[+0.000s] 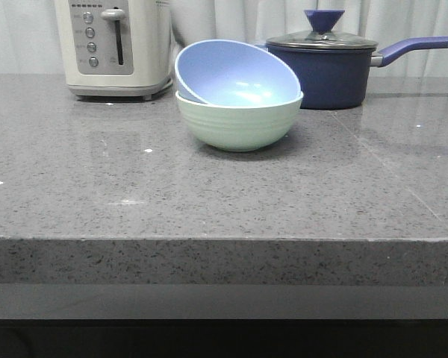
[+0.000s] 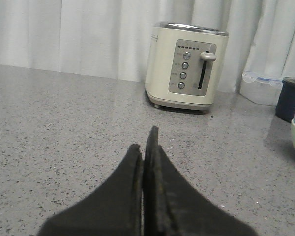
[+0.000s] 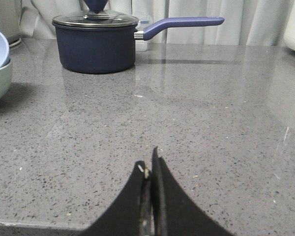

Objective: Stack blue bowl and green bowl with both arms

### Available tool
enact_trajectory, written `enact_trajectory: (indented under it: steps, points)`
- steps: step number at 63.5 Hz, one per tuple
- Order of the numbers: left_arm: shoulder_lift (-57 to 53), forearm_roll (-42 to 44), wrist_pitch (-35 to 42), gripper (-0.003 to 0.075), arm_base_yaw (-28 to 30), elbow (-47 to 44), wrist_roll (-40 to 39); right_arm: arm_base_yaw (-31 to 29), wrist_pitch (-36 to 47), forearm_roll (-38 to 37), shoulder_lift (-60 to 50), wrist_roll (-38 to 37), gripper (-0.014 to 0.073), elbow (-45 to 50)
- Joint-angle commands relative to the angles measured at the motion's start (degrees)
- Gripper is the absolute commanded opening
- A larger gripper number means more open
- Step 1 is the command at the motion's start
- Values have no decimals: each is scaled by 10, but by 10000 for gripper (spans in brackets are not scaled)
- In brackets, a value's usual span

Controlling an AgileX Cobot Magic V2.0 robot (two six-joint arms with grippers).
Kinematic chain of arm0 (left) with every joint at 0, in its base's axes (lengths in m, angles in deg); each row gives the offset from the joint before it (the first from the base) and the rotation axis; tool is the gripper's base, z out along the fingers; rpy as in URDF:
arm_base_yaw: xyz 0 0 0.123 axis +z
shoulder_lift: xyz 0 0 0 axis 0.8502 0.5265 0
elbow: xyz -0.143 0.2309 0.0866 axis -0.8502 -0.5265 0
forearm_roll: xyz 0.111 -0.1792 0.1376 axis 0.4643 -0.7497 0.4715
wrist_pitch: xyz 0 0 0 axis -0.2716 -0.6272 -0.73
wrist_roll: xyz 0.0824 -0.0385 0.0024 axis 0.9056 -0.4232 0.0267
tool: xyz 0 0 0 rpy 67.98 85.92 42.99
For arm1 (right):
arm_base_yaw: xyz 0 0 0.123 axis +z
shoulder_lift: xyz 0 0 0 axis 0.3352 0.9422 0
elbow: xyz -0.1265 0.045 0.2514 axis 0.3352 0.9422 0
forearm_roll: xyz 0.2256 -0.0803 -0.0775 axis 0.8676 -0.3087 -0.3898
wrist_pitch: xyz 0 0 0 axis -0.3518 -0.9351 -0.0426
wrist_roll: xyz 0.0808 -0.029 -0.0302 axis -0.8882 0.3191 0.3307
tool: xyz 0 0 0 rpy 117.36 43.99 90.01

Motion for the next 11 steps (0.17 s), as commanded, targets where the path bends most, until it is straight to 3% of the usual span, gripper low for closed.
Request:
enact_trajectory:
  steps: [1,11]
  points:
    - [-10,-4,43,-20,0,-3,-4,-3,48,-7,-11,4,-63,-9]
    - [-10,-4,43,-20,0,-3,-4,-3,48,-7,-11,4,-63,-9]
